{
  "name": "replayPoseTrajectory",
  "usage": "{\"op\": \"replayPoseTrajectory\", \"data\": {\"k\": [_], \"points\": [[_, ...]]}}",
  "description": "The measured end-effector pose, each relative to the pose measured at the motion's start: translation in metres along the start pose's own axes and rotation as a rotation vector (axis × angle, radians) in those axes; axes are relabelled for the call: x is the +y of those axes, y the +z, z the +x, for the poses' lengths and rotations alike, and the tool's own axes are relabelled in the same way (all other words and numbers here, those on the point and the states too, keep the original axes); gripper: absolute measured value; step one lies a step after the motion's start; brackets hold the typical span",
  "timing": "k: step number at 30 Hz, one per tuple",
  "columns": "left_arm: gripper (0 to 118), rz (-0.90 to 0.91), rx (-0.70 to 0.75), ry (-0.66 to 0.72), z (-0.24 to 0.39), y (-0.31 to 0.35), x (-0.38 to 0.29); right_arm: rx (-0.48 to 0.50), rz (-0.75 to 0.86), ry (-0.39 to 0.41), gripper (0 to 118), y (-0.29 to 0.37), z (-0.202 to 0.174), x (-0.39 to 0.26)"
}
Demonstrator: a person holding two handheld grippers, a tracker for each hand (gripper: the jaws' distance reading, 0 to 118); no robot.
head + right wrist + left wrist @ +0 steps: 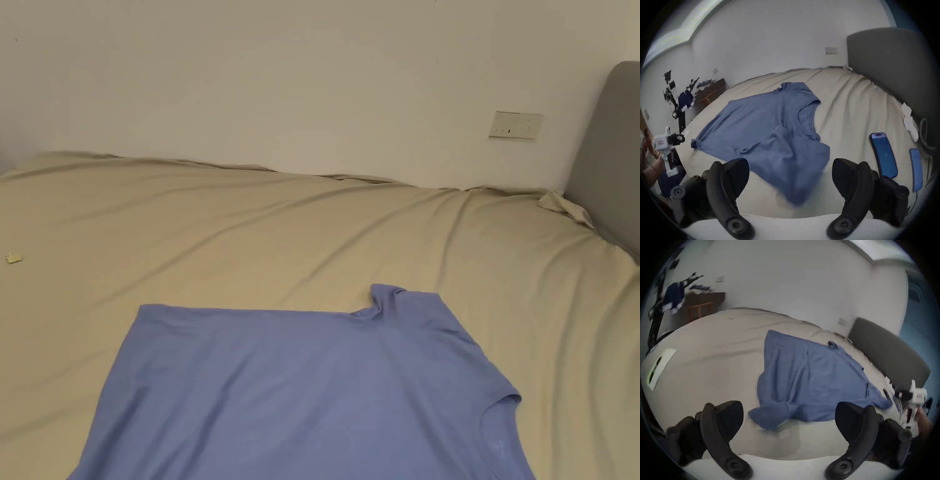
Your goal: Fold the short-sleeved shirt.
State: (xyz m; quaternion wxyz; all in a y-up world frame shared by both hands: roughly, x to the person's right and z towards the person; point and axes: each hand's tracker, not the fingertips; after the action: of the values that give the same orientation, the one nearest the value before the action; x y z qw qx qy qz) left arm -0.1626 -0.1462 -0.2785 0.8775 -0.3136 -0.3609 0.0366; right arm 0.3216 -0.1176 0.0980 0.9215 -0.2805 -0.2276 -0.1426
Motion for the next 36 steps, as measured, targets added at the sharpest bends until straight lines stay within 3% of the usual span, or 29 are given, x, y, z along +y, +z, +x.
{"op": "replayPoseTrajectory", "data": {"k": [6,7,8,9,10,11,16,17,19,20,23,27,28,29,30,31,33,35,36], "points": [[117,0.021,0.113,-0.094,0.032,0.028,-0.026,-0.024,0.056,0.041,105,0.029,-0.052,-0.005],[111,0.019,0.119,-0.101,0.039,0.031,-0.033,-0.020,0.050,0.029,95,0.032,-0.060,-0.007],[96,0.019,0.126,-0.110,0.043,0.035,-0.039,-0.024,0.046,0.017,70,0.033,-0.066,-0.009],[58,0.026,0.140,-0.114,0.045,0.037,-0.044,-0.036,0.039,0.008,19,0.033,-0.070,-0.010],[25,0.023,0.156,-0.108,0.047,0.038,-0.049,-0.067,0.037,0.013,5,0.033,-0.075,-0.014],[6,0.022,0.161,-0.095,0.047,0.039,-0.053,-0.044,0.024,-0.005,5,0.033,-0.080,-0.017],[5,-0.006,0.203,-0.022,0.033,0.030,-0.049,-0.017,-0.013,-0.023,4,0.032,-0.086,-0.021],[11,-0.013,0.226,-0.004,0.028,0.024,-0.044,-0.020,-0.019,-0.024,4,0.033,-0.085,-0.020],[96,-0.037,0.252,0.037,0.020,0.011,-0.034,-0.018,-0.021,-0.035,4,0.033,-0.085,-0.017],[118,-0.078,0.251,0.068,0.014,0.001,-0.029,-0.016,-0.021,-0.044,4,0.033,-0.084,-0.015],[118,-0.078,0.208,0.085,0.007,-0.015,-0.014,-0.022,-0.016,-0.067,4,0.035,-0.073,-0.014],[114,-0.110,0.207,0.001,0.012,-0.035,-0.005,-0.041,-0.016,-0.072,4,0.039,-0.069,-0.012],[101,-0.115,0.217,-0.007,0.013,-0.039,-0.002,-0.043,-0.019,-0.076,4,0.039,-0.066,-0.013],[78,-0.127,0.212,-0.022,0.013,-0.044,0.002,-0.046,-0.025,-0.083,4,0.037,-0.062,-0.014],[38,-0.135,0.203,-0.034,0.012,-0.048,0.004,-0.059,-0.046,-0.094,4,0.034,-0.059,-0.014],[16,-0.139,0.207,-0.039,0.011,-0.054,0.000,-0.087,-0.085,-0.105,4,0.030,-0.055,-0.012],[12,-0.158,0.203,-0.033,0.008,-0.059,0.001,-0.107,-0.099,-0.106,5,0.019,-0.045,-0.012],[11,-0.161,0.177,-0.026,0.013,-0.056,0.000,-0.106,-0.102,-0.130,19,0.006,-0.034,-0.007],[11,-0.155,0.177,-0.035,0.014,-0.054,0.000,-0.105,-0.117,-0.131,19,0.000,-0.029,-0.004]]}}
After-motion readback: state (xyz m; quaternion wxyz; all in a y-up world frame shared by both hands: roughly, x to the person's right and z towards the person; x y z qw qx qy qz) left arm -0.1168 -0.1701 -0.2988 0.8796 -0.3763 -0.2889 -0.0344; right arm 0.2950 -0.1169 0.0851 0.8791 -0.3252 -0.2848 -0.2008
